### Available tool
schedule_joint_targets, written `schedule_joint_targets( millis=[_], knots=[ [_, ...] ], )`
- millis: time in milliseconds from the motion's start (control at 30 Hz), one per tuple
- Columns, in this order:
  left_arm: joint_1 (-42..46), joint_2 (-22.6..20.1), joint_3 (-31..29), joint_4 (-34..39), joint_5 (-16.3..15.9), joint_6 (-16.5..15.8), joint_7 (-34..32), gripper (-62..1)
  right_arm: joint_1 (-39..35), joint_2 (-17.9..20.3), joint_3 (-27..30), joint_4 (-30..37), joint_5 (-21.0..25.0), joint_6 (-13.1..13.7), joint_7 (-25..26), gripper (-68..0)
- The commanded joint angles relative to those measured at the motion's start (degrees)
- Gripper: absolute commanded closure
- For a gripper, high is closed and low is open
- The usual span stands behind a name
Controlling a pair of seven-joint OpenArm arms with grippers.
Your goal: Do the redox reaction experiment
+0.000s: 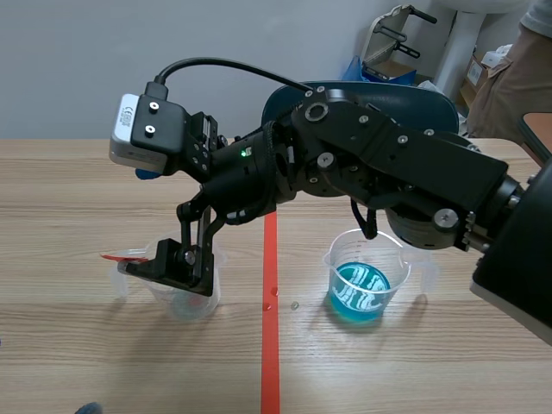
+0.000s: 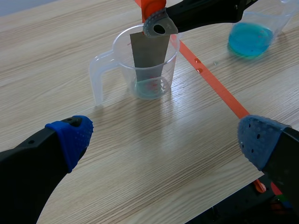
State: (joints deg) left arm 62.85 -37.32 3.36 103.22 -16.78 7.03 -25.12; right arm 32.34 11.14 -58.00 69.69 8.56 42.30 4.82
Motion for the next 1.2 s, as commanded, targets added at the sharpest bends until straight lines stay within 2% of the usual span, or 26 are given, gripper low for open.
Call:
schedule_joint_targets(
  millis=[0, 333, 500, 567, 667, 867, 1033, 1167],
  knots=[
    [-0.2, 0.2, 0.4, 0.8, -0.2, -0.1, -0.7, -62.3, 1.0, -0.2, 0.0, 0.5, 0.9, 0.4, 0.5, -67.9],
    [-0.2, 0.2, 0.4, 0.8, -0.2, -0.1, -0.7, -62.3, 0.8, -0.1, 0.1, 0.5, 0.9, 0.4, 0.7, -67.9],
    [-0.2, 0.2, 0.4, 0.8, -0.2, -0.1, -0.7, -62.3, -1.7, 2.0, 0.1, 2.8, 1.1, 0.4, 1.4, -67.9],
    [-0.2, 0.2, 0.4, 0.8, -0.2, -0.1, -0.7, -62.3, -3.5, 3.9, 0.3, 5.1, 1.1, 0.4, 2.3, -67.9],
    [-0.2, 0.2, 0.4, 0.8, -0.2, -0.1, -0.7, -62.3, -6.3, 7.9, 0.3, 10.0, 1.4, -3.1, 4.2, -67.9],
    [-0.2, 0.2, 0.4, 0.8, -0.2, -0.1, -0.7, -62.3, -12.8, 17.1, 1.1, 20.7, 5.7, -8.8, 5.7, -67.9],
    [-0.2, 0.2, 0.4, 0.8, -0.1, -0.1, -0.6, -62.3, -21.0, 24.8, 6.2, 28.4, 10.3, -12.3, 6.6, -67.9],
    [-0.2, 0.2, 0.4, 0.8, -0.1, -0.1, -0.6, -62.3, -29.5, 31.0, 12.5, 33.9, 12.1, -15.5, 9.9, -67.9]
  ],
)
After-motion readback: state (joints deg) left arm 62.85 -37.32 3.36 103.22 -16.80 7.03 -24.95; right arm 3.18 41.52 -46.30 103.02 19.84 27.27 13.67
